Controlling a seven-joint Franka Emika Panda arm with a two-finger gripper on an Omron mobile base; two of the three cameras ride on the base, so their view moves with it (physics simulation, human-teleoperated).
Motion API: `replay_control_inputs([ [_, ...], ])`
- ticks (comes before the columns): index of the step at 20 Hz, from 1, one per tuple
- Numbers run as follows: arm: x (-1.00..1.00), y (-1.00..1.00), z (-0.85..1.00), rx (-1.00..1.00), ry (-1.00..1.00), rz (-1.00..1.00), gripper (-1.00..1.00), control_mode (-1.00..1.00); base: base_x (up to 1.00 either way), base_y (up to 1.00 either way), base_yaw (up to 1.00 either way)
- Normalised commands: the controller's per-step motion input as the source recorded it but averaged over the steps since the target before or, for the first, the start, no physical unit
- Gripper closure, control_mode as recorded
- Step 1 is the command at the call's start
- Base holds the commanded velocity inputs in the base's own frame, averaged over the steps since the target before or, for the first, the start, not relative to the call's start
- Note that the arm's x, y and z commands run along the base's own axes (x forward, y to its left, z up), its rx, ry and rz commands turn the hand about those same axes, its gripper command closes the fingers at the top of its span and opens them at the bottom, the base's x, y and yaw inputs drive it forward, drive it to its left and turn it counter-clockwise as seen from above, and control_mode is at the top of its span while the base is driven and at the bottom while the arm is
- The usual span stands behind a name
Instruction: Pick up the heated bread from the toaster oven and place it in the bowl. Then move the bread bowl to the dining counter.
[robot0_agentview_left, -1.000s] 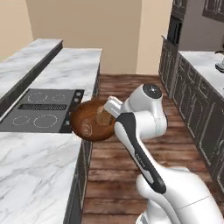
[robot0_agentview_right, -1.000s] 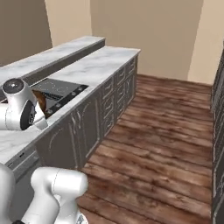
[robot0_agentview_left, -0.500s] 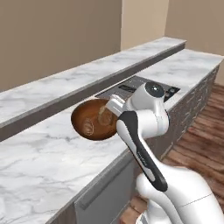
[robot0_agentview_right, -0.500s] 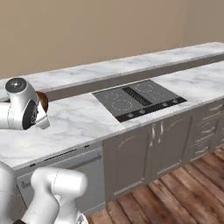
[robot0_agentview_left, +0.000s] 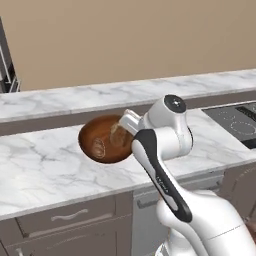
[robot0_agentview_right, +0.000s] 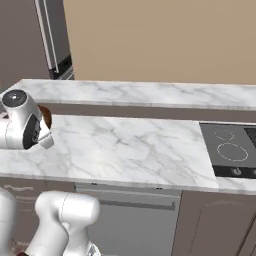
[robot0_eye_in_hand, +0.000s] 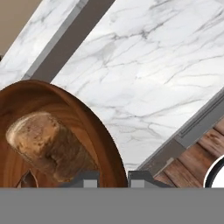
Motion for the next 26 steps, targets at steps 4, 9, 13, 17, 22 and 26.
replay_control_inputs([
  [4,0.00,0.00,0.00,0.00,0.00,0.00,1.00,1.00,0.02,0.03,0.16],
  [9,0.00,0.00,0.00,0.00,0.00,0.00,1.00,1.00,0.14,0.01,0.01],
  [13,0.00,0.00,0.00,0.00,0.00,0.00,1.00,1.00,0.16,0.00,0.00],
  [17,0.00,0.00,0.00,0.00,0.00,0.00,1.00,1.00,-0.17,0.27,0.00],
  [22,0.00,0.00,0.00,0.00,0.00,0.00,1.00,1.00,-0.74,0.97,0.00],
  [26,0.00,0.00,0.00,0.00,0.00,0.00,1.00,1.00,-0.83,1.00,0.00],
])
